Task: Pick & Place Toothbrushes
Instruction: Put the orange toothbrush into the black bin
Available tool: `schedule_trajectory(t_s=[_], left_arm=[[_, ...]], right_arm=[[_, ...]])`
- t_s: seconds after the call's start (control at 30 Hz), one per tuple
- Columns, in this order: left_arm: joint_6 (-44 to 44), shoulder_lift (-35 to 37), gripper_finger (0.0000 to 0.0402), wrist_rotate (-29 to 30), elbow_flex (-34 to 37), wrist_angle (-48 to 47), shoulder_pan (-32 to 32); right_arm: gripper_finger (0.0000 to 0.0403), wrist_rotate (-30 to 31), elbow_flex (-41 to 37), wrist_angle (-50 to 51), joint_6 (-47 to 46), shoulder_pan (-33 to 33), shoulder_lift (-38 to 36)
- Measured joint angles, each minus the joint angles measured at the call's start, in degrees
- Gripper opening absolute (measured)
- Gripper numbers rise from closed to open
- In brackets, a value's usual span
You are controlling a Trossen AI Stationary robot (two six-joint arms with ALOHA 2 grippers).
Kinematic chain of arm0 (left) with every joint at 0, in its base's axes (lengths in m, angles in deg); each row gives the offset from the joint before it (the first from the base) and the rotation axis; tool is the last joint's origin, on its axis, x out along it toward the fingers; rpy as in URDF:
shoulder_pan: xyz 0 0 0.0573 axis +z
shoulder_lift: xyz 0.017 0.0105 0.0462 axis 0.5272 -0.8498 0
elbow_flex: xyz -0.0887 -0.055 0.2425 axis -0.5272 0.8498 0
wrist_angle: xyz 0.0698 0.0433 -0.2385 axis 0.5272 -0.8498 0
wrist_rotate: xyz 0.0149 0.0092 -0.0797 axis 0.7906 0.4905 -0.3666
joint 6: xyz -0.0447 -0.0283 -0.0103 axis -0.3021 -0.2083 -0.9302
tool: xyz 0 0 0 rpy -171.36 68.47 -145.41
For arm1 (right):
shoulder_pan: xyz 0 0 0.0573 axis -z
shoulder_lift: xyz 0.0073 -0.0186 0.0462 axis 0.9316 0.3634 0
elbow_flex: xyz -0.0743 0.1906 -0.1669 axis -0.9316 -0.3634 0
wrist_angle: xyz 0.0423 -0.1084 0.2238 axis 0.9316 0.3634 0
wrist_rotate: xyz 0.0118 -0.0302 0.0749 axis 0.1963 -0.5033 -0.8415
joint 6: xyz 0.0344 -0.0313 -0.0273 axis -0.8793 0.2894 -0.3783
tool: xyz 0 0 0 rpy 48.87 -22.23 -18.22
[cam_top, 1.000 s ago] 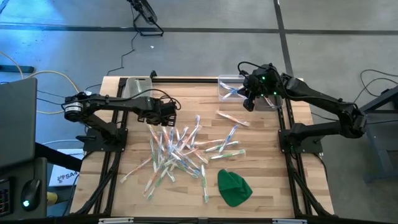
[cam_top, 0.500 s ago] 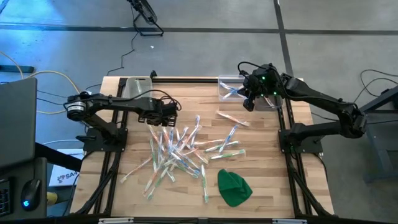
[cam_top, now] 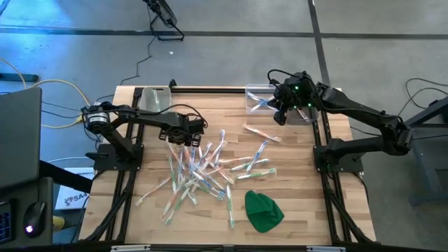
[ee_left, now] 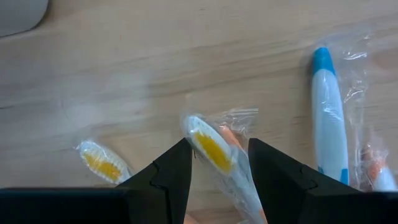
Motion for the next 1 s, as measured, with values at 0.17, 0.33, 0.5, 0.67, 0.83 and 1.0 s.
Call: schedule_trajectory(t_s=[0.17, 0.33, 0.5, 0.67, 0.83, 1.0], left_arm=[[-0.12, 0.00, 0.0152, 0.02, 0.00, 0.02, 0.00], [-0.20, 0.00, 0.0150, 0.04, 0.00, 1.14, 0.00], [0.03, 0.00, 0.0112, 0.06, 0.00, 1.73, 0.00], [0.03, 0.00, 0.0052, 0.11, 0.00, 1.81, 0.00], [0.38, 0.00, 0.0014, 0.49, -0.40, 1.58, 0.00], [5.40, 0.02, 0.0020, 0.74, -3.84, 1.66, 0.00]], right_arm=[[0.0003, 0.01, 0.00, -0.02, 0.00, 0.00, 0.00], [0.0003, 0.01, 0.00, -0.07, 0.00, 0.00, 0.00], [0.0003, 0.01, 0.00, -0.07, 0.00, 0.00, 0.00], [0.0003, 0.01, 0.00, -0.09, 0.00, 0.00, 0.00], [0.0003, 0.01, 0.00, -0.09, 0.00, 0.00, 0.00], [0.0003, 0.01, 0.00, -0.09, 0.00, 0.00, 0.00]])
